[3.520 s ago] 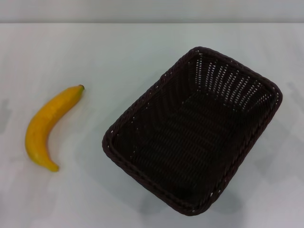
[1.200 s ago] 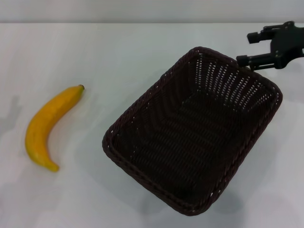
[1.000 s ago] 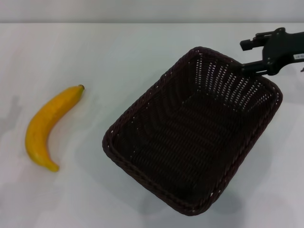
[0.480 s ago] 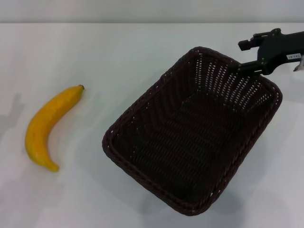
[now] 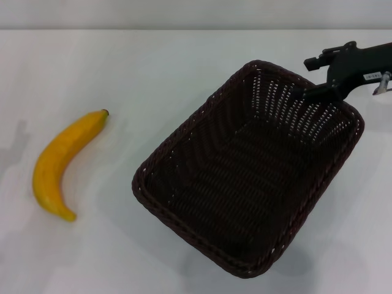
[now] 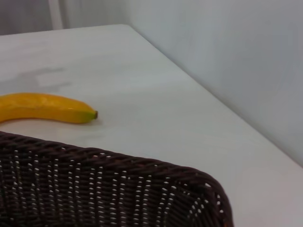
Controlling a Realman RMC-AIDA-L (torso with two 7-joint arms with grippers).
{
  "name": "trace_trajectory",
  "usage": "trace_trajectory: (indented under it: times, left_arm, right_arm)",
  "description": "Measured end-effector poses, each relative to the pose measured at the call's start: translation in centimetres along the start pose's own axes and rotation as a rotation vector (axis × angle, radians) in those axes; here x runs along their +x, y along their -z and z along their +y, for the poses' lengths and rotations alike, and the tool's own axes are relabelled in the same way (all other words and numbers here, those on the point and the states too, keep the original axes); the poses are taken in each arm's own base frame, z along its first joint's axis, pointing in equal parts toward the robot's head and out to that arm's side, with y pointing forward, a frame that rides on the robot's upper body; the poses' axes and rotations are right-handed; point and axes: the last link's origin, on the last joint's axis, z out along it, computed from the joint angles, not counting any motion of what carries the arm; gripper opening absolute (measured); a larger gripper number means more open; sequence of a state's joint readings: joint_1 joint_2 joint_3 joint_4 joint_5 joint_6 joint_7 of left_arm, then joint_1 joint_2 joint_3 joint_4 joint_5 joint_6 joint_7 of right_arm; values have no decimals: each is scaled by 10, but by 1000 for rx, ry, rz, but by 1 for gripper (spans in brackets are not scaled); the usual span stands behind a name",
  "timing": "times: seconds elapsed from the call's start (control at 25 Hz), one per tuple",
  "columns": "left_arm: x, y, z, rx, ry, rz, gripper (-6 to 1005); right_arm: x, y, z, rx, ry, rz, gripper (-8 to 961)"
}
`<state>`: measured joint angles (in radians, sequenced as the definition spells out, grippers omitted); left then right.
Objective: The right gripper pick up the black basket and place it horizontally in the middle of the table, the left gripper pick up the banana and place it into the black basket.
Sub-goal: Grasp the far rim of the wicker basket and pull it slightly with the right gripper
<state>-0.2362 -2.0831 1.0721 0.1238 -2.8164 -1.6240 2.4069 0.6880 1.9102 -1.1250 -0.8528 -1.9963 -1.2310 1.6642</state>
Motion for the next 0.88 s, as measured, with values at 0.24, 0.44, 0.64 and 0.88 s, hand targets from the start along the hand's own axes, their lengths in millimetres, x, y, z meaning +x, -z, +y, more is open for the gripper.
trace_trajectory:
  times: [0.24, 0.44, 0.64, 0.88]
  left_arm:
    - [-1, 1, 0, 4, 3, -6, 869]
    - [-3, 2, 1, 0, 5, -15, 869]
    - [-4, 2, 2, -2, 6, -16, 869]
    - [-4, 2, 2, -3, 7, -16, 868]
  right_arm:
    - [5, -4, 4, -21, -12, 49, 655]
    - [7, -10, 8, -26, -10, 74, 647]
    - [8, -15, 9, -39, -26, 90, 639]
    - [6, -20, 12, -47, -17, 110, 630]
